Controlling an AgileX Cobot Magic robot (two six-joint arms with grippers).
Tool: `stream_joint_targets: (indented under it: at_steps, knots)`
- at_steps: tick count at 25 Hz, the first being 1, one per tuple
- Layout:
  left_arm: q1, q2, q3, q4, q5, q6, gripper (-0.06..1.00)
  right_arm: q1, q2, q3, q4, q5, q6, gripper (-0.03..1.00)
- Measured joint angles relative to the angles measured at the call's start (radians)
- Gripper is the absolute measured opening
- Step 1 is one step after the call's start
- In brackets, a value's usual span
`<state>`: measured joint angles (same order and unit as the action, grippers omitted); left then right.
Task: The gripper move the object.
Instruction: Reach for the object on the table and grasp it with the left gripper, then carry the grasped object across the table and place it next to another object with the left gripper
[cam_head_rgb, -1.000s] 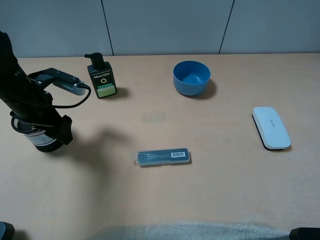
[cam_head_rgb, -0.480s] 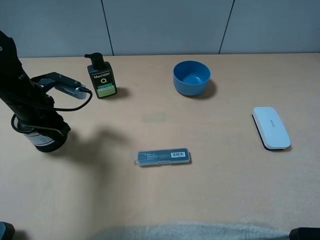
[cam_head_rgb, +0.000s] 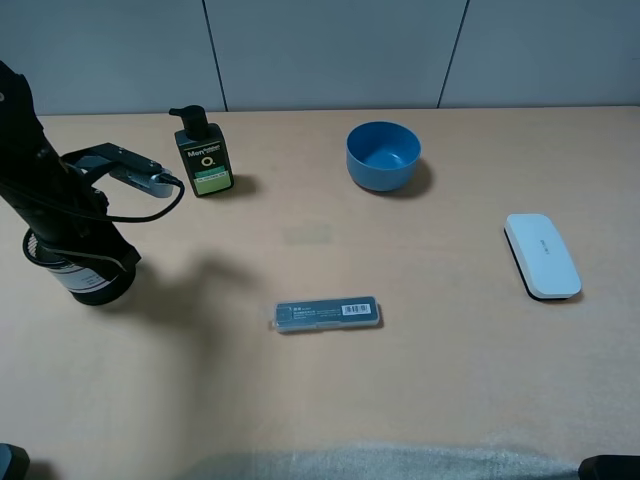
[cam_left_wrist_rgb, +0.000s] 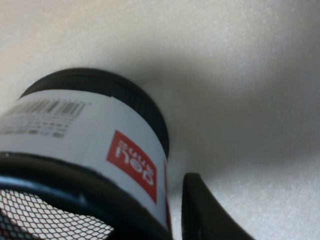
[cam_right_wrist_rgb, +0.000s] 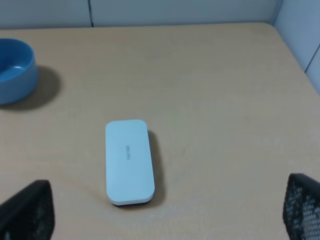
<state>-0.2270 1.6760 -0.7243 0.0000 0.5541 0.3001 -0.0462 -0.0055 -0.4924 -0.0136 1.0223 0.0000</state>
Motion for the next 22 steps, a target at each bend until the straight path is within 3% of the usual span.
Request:
stream_joint_targets:
  at_steps: [5,16,22]
  knots:
    - [0.0,0.0,-0.008,0.0,0.016,0.0,0.09,0.0,0.0,0.0,0.0,0.0,0.0,0.69]
    - [0.0,0.0,-0.125,-0.006,0.239,-0.047,0.09,0.0,0.0,0.0,0.0,0.0,0.0,0.69]
    - [-0.009,-0.038,-0.161,0.0,0.283,-0.07,0.09,0.0,0.0,0.0,0.0,0.0,0.0,0.69]
